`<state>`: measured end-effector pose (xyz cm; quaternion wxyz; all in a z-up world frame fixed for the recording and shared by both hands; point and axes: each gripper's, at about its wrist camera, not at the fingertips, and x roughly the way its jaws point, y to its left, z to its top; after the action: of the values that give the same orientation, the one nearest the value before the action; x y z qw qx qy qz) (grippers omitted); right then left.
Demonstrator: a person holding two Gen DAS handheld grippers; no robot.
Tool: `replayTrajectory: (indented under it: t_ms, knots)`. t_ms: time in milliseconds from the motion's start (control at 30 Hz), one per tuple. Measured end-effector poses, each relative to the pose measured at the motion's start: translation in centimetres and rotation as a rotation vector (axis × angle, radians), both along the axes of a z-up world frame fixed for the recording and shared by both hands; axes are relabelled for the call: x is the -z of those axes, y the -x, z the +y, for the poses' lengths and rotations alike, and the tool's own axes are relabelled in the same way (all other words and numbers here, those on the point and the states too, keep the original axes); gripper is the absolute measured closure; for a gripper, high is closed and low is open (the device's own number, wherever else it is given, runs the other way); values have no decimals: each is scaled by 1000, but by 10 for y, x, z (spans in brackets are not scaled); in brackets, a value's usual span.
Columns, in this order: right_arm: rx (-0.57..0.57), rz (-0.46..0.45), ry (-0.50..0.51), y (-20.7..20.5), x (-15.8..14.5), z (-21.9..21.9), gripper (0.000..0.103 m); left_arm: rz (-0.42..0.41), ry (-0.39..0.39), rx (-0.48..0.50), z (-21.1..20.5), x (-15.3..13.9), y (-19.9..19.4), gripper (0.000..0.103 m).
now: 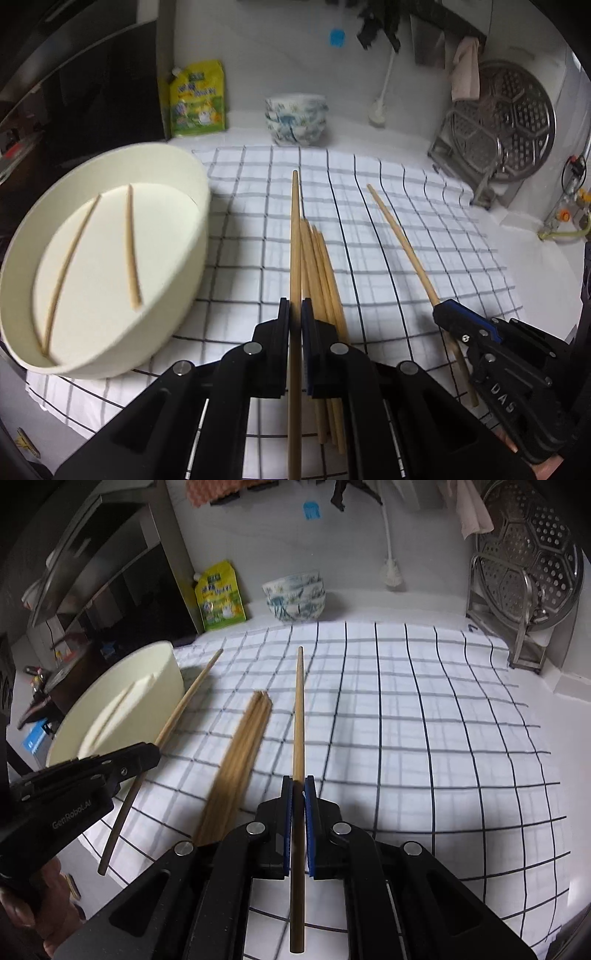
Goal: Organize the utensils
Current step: 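Close the right gripper on the separated chopstick while the left gripper grasps another, then lower both chopsticks into the white basin and open both grippers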
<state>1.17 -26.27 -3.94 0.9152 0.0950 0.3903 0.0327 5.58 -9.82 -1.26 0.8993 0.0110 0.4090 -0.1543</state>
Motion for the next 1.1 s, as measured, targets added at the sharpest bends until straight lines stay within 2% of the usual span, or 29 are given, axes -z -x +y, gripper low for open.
replayTrajectory:
  t_ms: [167,267,467,633,800,967,1100]
  knots:
    - [-32,-59,-5,-10,-32,25,97,-63,34,-51,40,-28,-5,96]
    - [-75,-77,-6,-25,-45,52,97,-93,26,-98,68,-39,-13,96]
    - [-190,-77,-21,-66,-54,118,97,-93,13,-186,130,-40,-35,96]
    - [-276,-36,-30,-102,-50,174,97,-78,15,-258,174,-31,-55,96]
    - [-323,37,-33,-138,-35,213,97,-40,23,-286,200,-16,-77,96]
    - [-331,105,-12,-159,-14,233,97,1,39,-292,212,-2,-93,96]
    - [-331,127,2,-161,-5,235,97,24,35,-300,216,6,-97,95]
